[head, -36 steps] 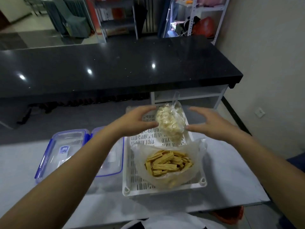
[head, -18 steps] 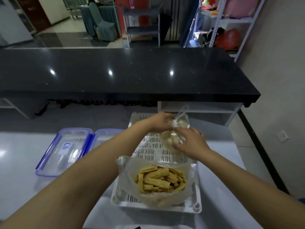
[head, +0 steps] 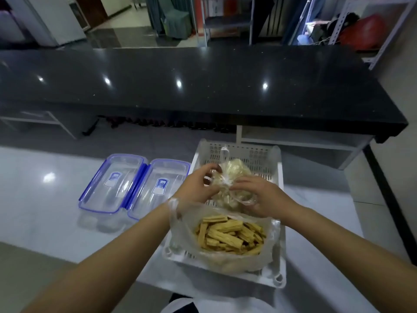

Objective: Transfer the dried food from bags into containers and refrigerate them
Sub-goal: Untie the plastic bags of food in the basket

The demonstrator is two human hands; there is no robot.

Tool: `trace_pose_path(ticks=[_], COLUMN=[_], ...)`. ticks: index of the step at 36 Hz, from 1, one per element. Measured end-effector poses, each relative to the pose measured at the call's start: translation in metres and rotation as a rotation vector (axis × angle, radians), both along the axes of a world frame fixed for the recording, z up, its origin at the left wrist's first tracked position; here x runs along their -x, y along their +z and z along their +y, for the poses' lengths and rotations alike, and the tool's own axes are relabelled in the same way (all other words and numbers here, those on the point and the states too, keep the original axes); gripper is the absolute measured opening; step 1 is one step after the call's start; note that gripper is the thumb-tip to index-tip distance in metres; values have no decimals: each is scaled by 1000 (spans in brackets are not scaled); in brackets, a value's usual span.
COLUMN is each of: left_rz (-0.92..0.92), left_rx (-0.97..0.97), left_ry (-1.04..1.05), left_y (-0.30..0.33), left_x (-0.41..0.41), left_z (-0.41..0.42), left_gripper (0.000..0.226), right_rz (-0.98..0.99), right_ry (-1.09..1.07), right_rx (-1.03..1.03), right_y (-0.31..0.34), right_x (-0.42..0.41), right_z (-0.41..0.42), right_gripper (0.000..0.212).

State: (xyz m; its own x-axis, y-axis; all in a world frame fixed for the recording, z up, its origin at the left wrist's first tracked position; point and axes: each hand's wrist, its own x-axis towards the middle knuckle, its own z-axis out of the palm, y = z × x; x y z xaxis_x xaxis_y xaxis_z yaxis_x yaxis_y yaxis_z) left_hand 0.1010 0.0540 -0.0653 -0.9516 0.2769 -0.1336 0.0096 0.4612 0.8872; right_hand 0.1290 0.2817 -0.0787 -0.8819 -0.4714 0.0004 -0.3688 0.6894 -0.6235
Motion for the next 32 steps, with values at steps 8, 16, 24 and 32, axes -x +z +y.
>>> trace_pose_path(ticks=[8,16,24,32], left_rz=[172,274,314,370], left_rx=[143,242,372,297], left_ry=[-20,18,-28,55], left_y=[3,11,12,15], left_x=[-10,-12,-8,-6], left_z=[-3,16,20,15], left_gripper=[44,25,24,11], right_rz=[-193,-26,54,144], right_ry=[78,-138,-191,-248], right_rx=[-17,13,-192,-48], right_y=[34,46,25,31], right_x=[8,16,12,9], right_z=[9,1,-26,-3], right_gripper=[57,27,17,17])
